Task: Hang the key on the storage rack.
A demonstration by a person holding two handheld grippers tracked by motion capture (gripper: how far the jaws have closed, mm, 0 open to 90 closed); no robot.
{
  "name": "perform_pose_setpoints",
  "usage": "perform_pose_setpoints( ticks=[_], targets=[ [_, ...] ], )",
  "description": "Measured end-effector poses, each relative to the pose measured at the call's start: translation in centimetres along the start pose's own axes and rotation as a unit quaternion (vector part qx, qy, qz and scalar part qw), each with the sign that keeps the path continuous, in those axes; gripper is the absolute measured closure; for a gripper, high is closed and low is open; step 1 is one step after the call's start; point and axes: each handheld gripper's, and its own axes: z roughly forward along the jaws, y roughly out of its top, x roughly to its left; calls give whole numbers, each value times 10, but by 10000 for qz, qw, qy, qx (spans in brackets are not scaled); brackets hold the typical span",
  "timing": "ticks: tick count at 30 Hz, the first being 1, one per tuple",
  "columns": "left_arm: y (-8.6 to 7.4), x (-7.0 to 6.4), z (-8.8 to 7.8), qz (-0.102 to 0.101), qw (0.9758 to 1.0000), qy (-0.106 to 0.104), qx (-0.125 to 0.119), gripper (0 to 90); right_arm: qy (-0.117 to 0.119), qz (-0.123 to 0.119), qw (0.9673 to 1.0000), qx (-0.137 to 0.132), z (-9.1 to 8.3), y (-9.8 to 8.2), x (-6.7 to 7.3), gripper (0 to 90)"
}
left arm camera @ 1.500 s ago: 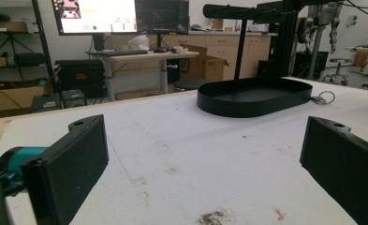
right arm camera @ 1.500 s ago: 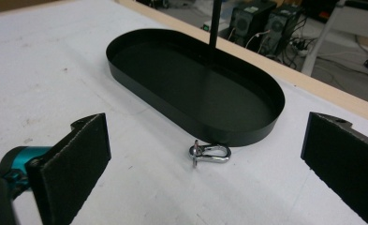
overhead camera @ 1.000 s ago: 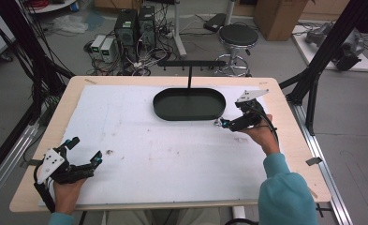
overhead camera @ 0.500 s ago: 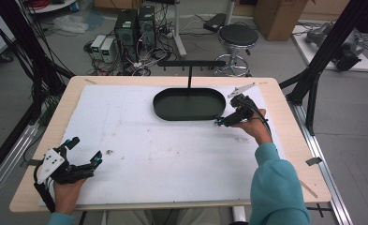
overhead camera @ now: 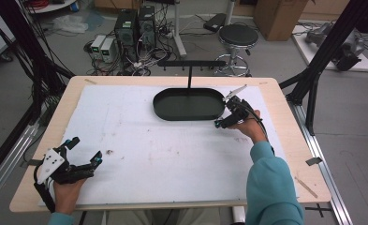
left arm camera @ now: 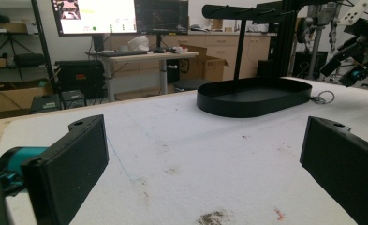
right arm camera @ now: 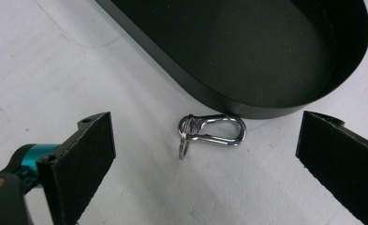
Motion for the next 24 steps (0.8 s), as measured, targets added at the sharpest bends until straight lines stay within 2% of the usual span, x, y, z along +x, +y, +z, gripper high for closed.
perform_pose_setpoints(
  ticks=[6,8,9,10,11,24],
  targets=[
    [0,0,0,1,10000,-5,4,17,25,-6,9998,211,7,0,1,58],
    [0,0,0,5,10000,-11,7,17,21,-25,9995,306,9,0,2,114],
    [0,0,0,6,10000,-10,8,17,61,-35,9993,367,10,0,2,187],
    [0,0,0,-1,10000,-2,-3,17,61,-35,9993,367,10,0,2,187],
    [0,0,0,1,10000,-4,2,17,3,2,9991,415,11,0,1,230],
    [0,0,0,8,10000,-11,8,17,53,7,9987,510,11,2,1,461]
  ],
)
